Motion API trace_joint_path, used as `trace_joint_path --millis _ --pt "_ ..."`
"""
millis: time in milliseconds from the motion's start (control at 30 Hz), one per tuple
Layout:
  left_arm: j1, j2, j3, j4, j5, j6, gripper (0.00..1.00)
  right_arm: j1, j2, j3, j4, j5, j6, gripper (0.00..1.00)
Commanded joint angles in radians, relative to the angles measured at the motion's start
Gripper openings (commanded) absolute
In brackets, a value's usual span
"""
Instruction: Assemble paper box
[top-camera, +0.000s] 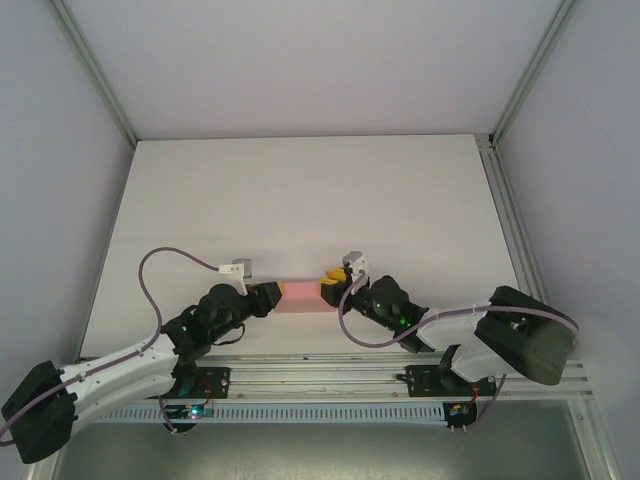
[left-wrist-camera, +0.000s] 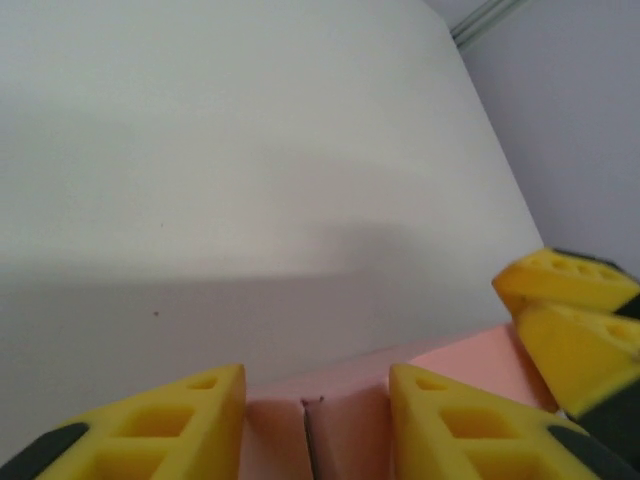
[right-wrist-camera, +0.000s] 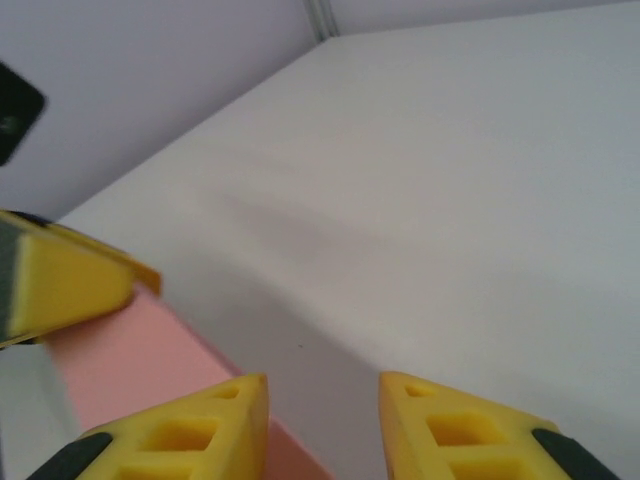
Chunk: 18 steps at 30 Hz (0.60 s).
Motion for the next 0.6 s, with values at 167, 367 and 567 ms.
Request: trace_joint_path --millis 167,367,567 --pt "-0.016 0.084 0.206 -0.332 -0.022 0.049 1.00 -0.029 -0.110 0.102 -0.517 0.055 -0.038 0.45" --pt "-0.014 0.066 0.388 -0.553 -0.107 0.090 1.00 -0.048 -0.165 0.238 -0.628 -0.010 -0.079 0.65" --pt "0.015 0.157 0.572 -0.766 -0.238 0.042 1.00 -0.159 -0.181 0.323 -0.658 -0.364 -0.283 0.98"
